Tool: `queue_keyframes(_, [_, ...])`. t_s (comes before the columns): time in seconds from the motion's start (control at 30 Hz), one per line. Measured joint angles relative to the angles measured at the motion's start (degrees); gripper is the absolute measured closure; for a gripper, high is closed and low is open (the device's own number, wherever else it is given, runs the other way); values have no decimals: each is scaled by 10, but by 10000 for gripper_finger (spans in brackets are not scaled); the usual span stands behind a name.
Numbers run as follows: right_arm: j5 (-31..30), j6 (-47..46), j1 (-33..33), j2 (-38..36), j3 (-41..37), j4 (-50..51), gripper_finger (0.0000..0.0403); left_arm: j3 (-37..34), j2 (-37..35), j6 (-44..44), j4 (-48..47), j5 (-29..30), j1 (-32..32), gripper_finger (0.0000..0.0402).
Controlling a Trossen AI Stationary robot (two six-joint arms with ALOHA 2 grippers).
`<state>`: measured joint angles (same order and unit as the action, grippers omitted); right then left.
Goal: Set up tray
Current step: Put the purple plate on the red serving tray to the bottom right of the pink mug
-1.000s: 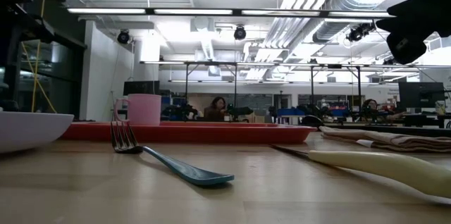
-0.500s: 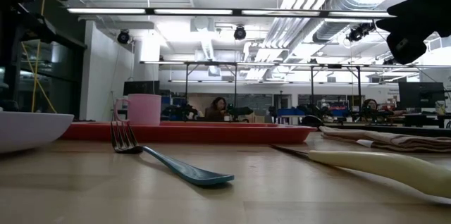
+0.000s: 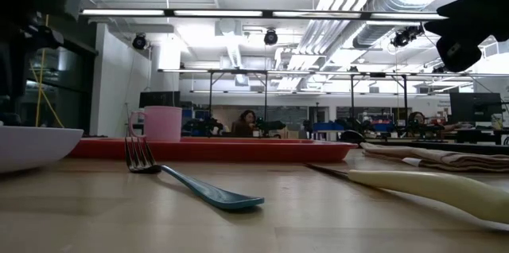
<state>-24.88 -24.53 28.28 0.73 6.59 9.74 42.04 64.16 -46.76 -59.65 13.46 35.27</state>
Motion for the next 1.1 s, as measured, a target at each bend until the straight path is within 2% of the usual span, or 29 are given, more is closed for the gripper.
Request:
queue_keyframes(0.27, [0,0,0,0,0,-4,316,-60,3,-18,28,-11,0,279])
queue_keyframes(0.57, [0,0,0,0,0,-11,315,-74,3,-33,29,-11,0,279])
queue_keyframes(1.1, [0,0,0,0,0,-11,315,-118,2,-35,75,-51,0,280])
